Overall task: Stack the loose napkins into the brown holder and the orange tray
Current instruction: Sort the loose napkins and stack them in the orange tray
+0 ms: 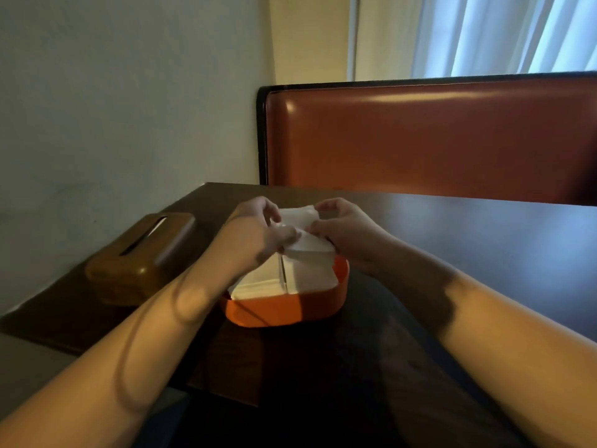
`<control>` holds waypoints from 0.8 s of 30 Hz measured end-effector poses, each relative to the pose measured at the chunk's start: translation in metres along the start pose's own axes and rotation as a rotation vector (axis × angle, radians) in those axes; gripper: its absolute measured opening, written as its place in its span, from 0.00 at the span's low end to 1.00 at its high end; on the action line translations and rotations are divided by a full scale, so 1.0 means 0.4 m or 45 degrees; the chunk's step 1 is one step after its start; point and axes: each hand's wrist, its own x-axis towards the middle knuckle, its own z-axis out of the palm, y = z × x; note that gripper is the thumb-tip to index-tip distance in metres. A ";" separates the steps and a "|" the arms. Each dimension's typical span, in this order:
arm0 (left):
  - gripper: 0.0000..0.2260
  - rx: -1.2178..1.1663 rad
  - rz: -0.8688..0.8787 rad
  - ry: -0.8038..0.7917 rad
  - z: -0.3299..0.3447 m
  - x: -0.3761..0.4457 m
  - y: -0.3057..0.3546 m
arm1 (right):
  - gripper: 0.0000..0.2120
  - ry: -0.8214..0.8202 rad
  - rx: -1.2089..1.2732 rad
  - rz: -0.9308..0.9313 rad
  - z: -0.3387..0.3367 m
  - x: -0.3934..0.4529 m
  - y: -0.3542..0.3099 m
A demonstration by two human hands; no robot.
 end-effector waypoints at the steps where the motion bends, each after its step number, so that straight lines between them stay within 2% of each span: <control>1: 0.11 0.054 0.038 -0.021 -0.001 0.001 -0.012 | 0.23 0.001 -0.052 -0.001 0.008 0.001 0.005; 8: 0.08 0.248 0.339 -0.103 -0.039 -0.007 -0.089 | 0.22 0.128 -0.328 -0.154 0.026 -0.007 0.043; 13: 0.08 0.333 0.447 -0.122 -0.048 0.007 -0.156 | 0.22 0.153 -0.414 -0.241 0.020 -0.012 0.050; 16: 0.08 0.368 0.516 -0.161 -0.058 0.009 -0.179 | 0.26 0.178 -0.723 -0.364 0.025 -0.026 0.065; 18: 0.10 0.398 0.511 -0.192 -0.072 0.008 -0.188 | 0.24 0.218 -0.898 -0.543 0.028 -0.036 0.069; 20: 0.13 0.465 0.486 -0.197 -0.084 0.013 -0.202 | 0.16 0.095 -1.036 -0.661 0.024 -0.036 0.071; 22: 0.17 0.451 0.457 -0.203 -0.077 0.014 -0.217 | 0.10 -0.153 -1.050 -0.529 0.016 -0.033 0.077; 24: 0.21 0.358 0.452 -0.178 -0.043 0.006 -0.230 | 0.08 -0.290 -0.971 -0.411 0.007 -0.031 0.087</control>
